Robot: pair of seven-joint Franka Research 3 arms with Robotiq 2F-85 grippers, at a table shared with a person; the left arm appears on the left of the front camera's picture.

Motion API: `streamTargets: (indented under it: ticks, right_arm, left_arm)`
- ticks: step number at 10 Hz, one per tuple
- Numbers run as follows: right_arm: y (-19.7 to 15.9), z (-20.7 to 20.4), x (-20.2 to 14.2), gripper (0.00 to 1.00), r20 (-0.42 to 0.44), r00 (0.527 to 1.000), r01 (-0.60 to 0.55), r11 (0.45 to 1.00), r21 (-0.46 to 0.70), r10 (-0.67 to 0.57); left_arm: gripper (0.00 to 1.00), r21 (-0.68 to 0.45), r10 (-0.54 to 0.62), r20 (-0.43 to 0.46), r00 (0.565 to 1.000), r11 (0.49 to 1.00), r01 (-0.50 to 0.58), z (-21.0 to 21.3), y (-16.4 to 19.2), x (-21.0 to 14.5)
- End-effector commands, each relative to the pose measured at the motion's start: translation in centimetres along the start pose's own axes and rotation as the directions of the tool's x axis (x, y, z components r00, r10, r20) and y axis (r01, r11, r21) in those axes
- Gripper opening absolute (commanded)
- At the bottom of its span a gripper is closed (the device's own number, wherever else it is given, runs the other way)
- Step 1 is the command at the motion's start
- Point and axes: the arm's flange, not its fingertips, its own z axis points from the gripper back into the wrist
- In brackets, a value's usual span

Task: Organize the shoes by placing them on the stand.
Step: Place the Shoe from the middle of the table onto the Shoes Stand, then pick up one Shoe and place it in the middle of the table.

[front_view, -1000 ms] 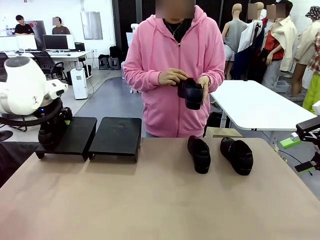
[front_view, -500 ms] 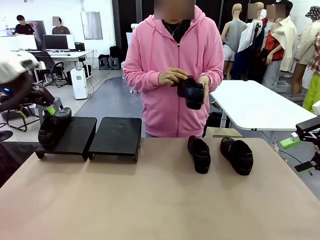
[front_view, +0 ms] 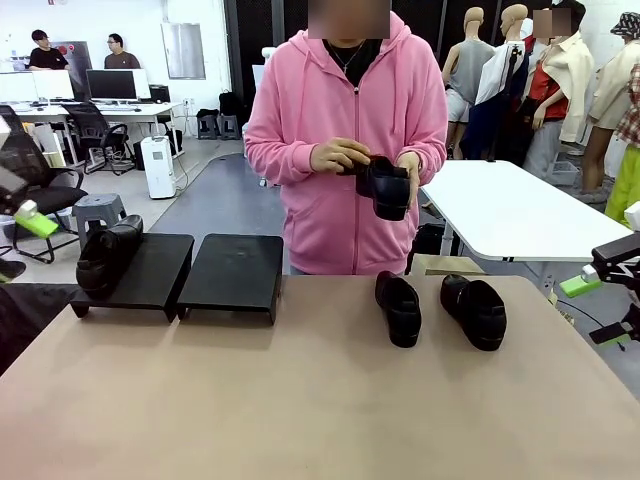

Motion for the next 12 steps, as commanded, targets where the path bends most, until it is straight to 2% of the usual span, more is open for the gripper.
streamTargets:
  ticks: [1, 2, 3, 4, 12]
  right_arm:
    - [0.2, 0.2, 0.2, 1.00, 0.005, 1.000, -0.025, 0.999, 0.029, 0.025]
    - [0.2, 0.2, 0.2, 1.00, 0.005, 1.000, -0.025, 0.999, 0.029, 0.025]
    - [0.2, 0.2, 0.2, 1.00, 0.005, 1.000, -0.025, 0.999, 0.029, 0.025]
    - [0.2, 0.2, 0.2, 1.00, 0.005, 1.000, -0.025, 0.999, 0.029, 0.025]
    - [0.2, 0.2, 0.2, 1.00, 0.005, 1.000, -0.025, 0.999, 0.029, 0.025]
  left_arm:
    - [1.00, -0.121, 0.148, 0.137, 0.979, 0.984, -0.131, -1.3, 3.4, -0.5]
    - [1.00, -0.228, 0.221, 0.164, 0.961, 0.957, -0.181, -1.8, 4.9, -0.1]
    - [1.00, -0.305, 0.239, 0.145, 0.960, 0.934, -0.186, -2.0, 5.7, 0.6]
    - [1.00, -0.125, 0.166, 0.094, 0.982, 0.980, -0.154, -0.6, 4.5, -0.7]
    - [1.00, -0.125, 0.166, 0.094, 0.982, 0.980, -0.154, -0.6, 4.5, -0.7]
